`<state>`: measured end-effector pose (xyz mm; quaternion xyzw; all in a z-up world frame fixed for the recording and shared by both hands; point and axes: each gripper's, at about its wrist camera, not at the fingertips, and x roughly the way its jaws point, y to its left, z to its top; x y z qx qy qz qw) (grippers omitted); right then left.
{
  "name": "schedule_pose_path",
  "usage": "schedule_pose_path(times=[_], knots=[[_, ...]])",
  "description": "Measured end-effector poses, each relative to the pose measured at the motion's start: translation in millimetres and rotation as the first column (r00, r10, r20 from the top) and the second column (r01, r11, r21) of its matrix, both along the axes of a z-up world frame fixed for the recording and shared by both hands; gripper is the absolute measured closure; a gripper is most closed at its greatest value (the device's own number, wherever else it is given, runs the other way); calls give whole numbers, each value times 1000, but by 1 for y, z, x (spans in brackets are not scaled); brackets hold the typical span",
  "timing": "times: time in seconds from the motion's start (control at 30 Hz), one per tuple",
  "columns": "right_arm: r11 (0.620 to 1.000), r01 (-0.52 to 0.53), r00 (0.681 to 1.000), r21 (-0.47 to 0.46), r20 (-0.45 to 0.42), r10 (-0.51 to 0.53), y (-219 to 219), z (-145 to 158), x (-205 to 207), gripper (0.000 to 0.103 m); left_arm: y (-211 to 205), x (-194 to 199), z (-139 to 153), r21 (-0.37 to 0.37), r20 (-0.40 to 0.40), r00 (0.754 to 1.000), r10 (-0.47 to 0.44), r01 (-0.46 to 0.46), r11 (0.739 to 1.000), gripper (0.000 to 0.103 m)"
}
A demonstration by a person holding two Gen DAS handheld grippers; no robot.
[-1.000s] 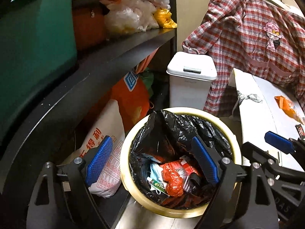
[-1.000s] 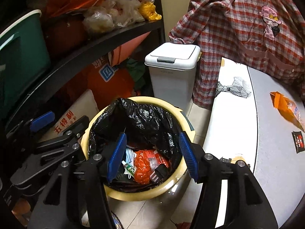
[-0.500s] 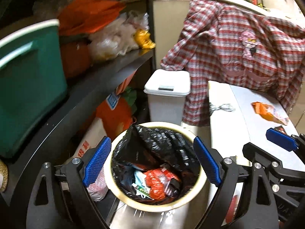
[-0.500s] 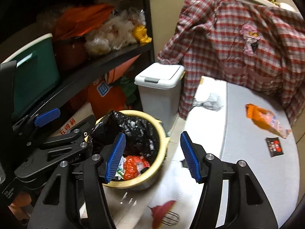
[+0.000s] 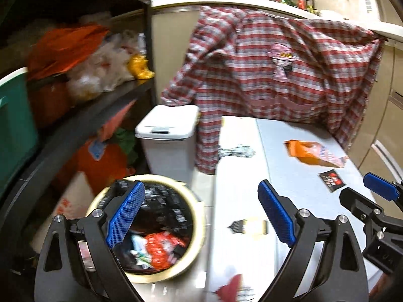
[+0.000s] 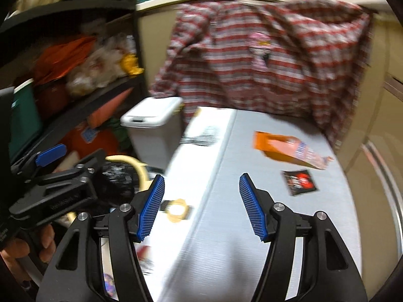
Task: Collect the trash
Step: 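Move both open grippers back over the table toward the remaining trash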
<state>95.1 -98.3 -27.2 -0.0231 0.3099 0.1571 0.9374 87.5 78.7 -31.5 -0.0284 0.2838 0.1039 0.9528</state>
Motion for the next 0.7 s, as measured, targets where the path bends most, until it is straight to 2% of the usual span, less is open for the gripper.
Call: schedule_pose_path(times=[0.17,0.33,0.7], knots=[[994,113,994,-2,-2,-113,-58,-12,20,41,-39,24,-8,-16,-7,998,-59,59,998,14],[978,208,978,0,-19,-208,-105,-32,46,41,-73,49,-21,2,-26,994,-110,110,994,14],[960,279,959,30,-71,-276,-141,-59,98,41,-97,92,-43,26,-63,989,-137,139,990,14]])
